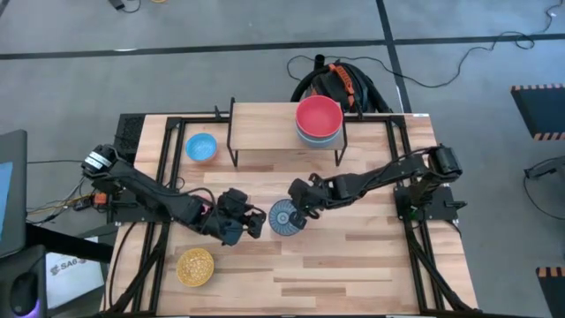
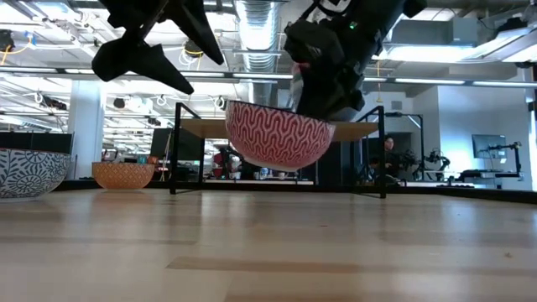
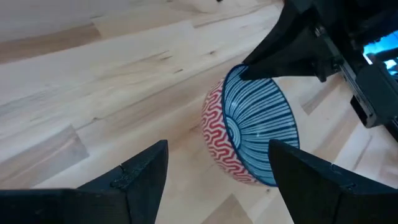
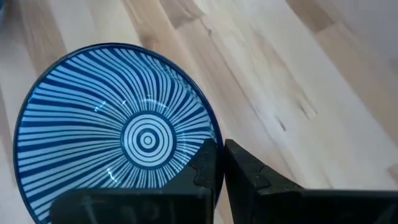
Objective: Place and stack bowls onto a shelf
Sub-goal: Put the patterned blue bowl on the shelf
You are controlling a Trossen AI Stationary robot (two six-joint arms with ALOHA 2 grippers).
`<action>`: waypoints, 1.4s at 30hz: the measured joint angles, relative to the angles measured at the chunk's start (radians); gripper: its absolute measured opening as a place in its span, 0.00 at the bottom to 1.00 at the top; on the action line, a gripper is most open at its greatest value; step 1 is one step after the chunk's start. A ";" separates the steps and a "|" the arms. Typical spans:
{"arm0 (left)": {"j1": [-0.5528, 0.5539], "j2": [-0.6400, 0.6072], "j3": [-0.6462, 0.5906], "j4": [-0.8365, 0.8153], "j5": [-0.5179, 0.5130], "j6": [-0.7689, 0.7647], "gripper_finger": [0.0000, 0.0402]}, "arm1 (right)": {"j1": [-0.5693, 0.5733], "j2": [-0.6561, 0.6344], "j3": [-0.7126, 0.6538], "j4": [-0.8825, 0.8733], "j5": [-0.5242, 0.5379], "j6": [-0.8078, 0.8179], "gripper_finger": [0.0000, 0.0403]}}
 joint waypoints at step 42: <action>0.023 -0.028 0.011 0.001 0.064 0.069 0.44 | 0.095 -0.051 0.000 0.000 0.221 -0.080 0.11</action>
